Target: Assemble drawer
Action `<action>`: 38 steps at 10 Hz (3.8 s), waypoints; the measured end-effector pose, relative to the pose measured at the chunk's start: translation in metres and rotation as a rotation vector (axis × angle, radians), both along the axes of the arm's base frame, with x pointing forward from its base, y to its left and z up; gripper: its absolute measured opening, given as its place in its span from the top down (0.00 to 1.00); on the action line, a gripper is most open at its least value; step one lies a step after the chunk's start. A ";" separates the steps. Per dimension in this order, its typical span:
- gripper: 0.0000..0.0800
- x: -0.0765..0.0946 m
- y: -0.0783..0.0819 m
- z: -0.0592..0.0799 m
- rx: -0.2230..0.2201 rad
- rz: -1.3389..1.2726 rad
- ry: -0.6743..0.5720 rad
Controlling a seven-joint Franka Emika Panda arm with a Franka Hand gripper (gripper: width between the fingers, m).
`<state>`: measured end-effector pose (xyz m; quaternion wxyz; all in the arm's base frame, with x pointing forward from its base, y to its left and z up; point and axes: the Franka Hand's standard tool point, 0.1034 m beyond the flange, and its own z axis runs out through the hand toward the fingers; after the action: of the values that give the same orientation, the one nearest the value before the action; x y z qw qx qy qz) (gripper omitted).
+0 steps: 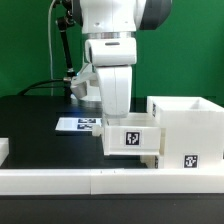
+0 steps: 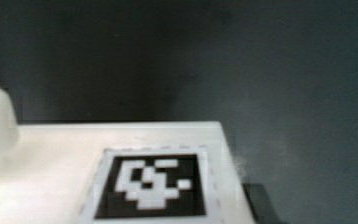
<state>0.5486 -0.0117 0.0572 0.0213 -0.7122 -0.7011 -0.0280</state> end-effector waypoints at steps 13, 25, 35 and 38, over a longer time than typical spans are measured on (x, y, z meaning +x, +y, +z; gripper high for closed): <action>0.94 -0.005 0.007 -0.003 0.000 -0.006 0.033; 0.94 -0.004 0.019 -0.003 0.001 0.030 0.028; 0.24 -0.002 0.019 0.011 -0.008 0.020 0.019; 0.19 0.004 0.011 0.026 -0.021 0.028 0.033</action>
Offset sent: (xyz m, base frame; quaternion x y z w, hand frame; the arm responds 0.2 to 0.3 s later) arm 0.0026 0.0094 -0.0011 0.0034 -0.0033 -0.0051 1.0000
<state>0.5530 -0.0011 0.0828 0.0258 -0.7030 -0.7107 -0.0085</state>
